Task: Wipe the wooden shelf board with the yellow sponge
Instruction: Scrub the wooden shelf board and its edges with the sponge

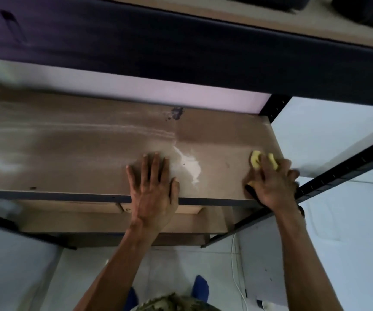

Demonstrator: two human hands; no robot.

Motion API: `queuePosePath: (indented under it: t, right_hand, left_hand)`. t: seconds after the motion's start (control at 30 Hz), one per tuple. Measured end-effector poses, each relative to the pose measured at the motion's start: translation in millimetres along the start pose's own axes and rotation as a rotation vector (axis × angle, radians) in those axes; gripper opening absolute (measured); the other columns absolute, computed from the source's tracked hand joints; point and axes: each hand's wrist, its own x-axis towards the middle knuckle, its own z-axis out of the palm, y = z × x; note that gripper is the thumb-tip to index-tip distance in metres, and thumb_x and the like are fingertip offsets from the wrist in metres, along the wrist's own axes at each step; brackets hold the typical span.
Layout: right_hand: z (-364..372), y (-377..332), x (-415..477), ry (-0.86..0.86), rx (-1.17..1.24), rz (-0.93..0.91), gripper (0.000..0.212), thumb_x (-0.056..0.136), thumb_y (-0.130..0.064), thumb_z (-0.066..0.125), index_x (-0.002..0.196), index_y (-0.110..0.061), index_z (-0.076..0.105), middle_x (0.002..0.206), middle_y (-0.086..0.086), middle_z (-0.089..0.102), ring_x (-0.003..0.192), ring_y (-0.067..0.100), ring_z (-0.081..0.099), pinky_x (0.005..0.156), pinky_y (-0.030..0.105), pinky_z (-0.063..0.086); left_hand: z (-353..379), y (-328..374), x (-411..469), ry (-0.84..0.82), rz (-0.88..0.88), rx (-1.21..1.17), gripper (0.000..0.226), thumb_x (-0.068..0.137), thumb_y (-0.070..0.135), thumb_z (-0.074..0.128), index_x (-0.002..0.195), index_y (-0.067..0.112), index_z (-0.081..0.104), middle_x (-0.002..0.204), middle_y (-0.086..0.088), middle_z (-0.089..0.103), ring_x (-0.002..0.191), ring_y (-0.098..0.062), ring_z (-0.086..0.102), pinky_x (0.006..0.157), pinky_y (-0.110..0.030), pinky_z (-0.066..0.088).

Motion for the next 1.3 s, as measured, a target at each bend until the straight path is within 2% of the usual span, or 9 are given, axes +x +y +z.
queuePosePath:
  t: [0.1,0.27,0.43,0.6,0.73,0.87,1.0,1.17,1.3]
  right_hand:
    - [16,-37,-21,-0.060,0.000,-0.059,0.056,0.095,-0.043,0.038,0.148,-0.027,0.029,0.141,0.016,0.028,0.125,0.040,0.033,0.106,0.050,0.028]
    - [37,-123,-32,-0.131,0.004,-0.303,0.062,0.096,-0.038,0.049,0.150,-0.028,0.022,0.139,0.011,0.026,0.123,0.035,0.033,0.105,0.050,0.034]
    - [13,-79,-4,-0.142,0.143,-0.174,0.058,0.100,-0.037,0.043,0.152,-0.040,0.017,0.156,0.009,0.020,0.143,0.038,0.020,0.119,0.053,0.010]
    - [-6,-14,4,-0.240,0.065,0.148,0.068,0.095,-0.039,0.049,0.153,-0.029,0.016,0.154,0.014,0.013,0.140,0.043,0.018,0.117,0.057,0.019]
    - [20,-79,-15,-0.310,0.057,-0.030,0.072,0.099,-0.042,0.044,0.156,-0.027,0.003,0.160,0.013,0.009,0.145,0.046,0.011,0.119,0.056,0.013]
    - [26,-136,-20,-0.344,0.084,-0.276,0.071,0.096,-0.036,0.052,0.155,-0.033,0.014,0.151,0.010,0.017,0.135,0.039,0.024,0.115,0.050,0.021]
    - [6,-94,4,-0.289,0.155,-0.226,0.067,0.097,-0.034,0.051,0.154,-0.041,0.016,0.164,0.004,0.008,0.149,0.032,0.010,0.121,0.049,0.002]
    - [-9,-23,39,-0.195,0.059,0.142,0.059,0.094,-0.036,0.050,0.148,-0.028,0.027,0.146,0.018,0.017,0.134,0.044,0.021,0.114,0.058,0.023]
    - [31,-80,17,-0.205,0.046,-0.052,0.066,0.095,-0.034,0.048,0.154,-0.030,0.019,0.159,0.015,0.016,0.145,0.042,0.015,0.117,0.055,0.014]
  left_hand:
    - [1,2,0,-0.003,-0.008,-0.013,0.065,0.100,0.048,0.019,0.158,0.018,0.020,0.167,-0.008,0.009,0.154,-0.031,-0.002,0.118,-0.068,0.001]
    - [3,-4,-1,-0.006,0.005,0.002,0.064,0.100,0.046,0.010,0.158,0.019,0.017,0.167,-0.007,0.007,0.155,-0.028,-0.004,0.119,-0.067,-0.002]
    - [3,-3,-1,-0.001,-0.005,-0.019,0.063,0.100,0.046,0.013,0.158,0.021,0.018,0.168,-0.004,0.005,0.154,-0.026,-0.007,0.119,-0.065,-0.007]
    - [2,-1,-1,0.010,-0.009,-0.022,0.063,0.101,0.045,0.014,0.158,0.020,0.018,0.168,-0.004,0.006,0.155,-0.028,-0.005,0.119,-0.065,-0.008]
    - [2,1,-1,0.007,-0.015,-0.023,0.062,0.101,0.045,0.015,0.158,0.020,0.017,0.168,-0.004,0.005,0.154,-0.027,-0.007,0.119,-0.064,-0.010]
    - [4,-3,-1,0.019,-0.003,-0.015,0.063,0.101,0.047,0.010,0.158,0.022,0.018,0.167,-0.004,0.004,0.154,-0.026,-0.007,0.119,-0.064,-0.010]
    - [5,-2,-1,0.041,-0.006,-0.026,0.064,0.100,0.048,0.011,0.157,0.020,0.023,0.167,-0.005,0.010,0.155,-0.027,-0.001,0.119,-0.064,-0.008]
    - [7,0,0,0.041,-0.026,-0.004,0.065,0.100,0.047,0.010,0.157,0.020,0.024,0.167,-0.005,0.013,0.155,-0.027,-0.001,0.119,-0.064,-0.007]
    - [7,1,-1,0.059,-0.016,-0.013,0.063,0.101,0.045,0.014,0.156,0.018,0.028,0.166,-0.006,0.017,0.154,-0.029,0.005,0.119,-0.066,-0.001]
